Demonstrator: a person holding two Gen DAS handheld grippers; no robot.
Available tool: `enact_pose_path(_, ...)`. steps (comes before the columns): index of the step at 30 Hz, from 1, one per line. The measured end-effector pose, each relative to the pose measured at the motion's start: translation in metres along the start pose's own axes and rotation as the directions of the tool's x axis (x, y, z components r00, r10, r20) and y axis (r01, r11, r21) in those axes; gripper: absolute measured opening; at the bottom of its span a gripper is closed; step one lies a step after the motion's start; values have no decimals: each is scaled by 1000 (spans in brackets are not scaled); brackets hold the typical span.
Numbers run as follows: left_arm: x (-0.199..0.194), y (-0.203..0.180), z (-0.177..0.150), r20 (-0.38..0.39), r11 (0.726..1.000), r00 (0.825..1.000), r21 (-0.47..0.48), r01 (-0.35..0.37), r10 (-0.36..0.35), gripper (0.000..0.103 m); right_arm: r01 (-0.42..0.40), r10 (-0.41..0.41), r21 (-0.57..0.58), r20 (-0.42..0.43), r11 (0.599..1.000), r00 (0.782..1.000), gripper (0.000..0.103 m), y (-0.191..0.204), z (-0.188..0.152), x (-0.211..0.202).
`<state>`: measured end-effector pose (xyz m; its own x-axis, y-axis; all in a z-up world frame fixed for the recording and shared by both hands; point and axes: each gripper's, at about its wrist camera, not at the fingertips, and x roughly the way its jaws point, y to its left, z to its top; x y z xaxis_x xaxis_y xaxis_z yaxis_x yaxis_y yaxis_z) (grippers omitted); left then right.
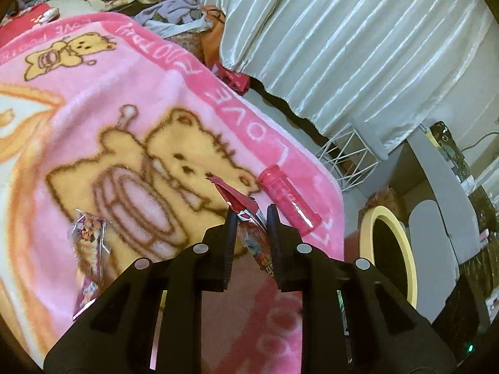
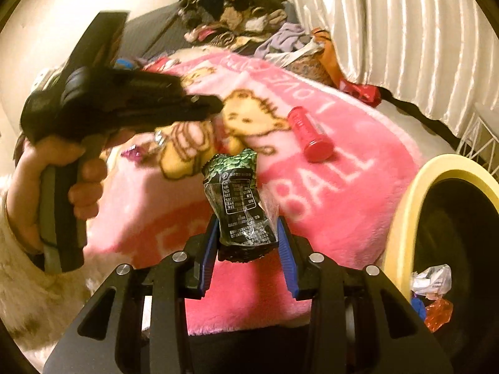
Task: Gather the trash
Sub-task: 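Carry the red wrapper and green packet with both tools over the bin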
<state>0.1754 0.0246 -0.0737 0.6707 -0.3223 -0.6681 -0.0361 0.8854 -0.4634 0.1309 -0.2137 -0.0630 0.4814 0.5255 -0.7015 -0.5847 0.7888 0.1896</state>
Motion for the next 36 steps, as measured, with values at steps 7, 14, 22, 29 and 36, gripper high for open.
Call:
enact_pose_path(7,-13,-24,-4,26,998,1000,68,10,-12,14,39,-43,63,60,997,997,35,-19,6,-22)
enact_pose_path(14,-18,-47,-7,38,992,998,117,38,-43,14,67,-80,129,100,989,992,35,-41,6,-39)
enact_pose_path(22,-20,-73,-9,32,983,997,174,66,-73,14,100,-129,213,130,972,983,35,-68,4,-53)
enact_pose_path(29,-15,-94,-16,16,971,995,218,94,-100,14,137,-183,282,144,950,972,35,-92,-2,-67)
enact_pose_path(36,-11,-114,-25,-5,958,992,262,120,-122,14,176,-233,340,137,924,963,35,-110,-10,-74)
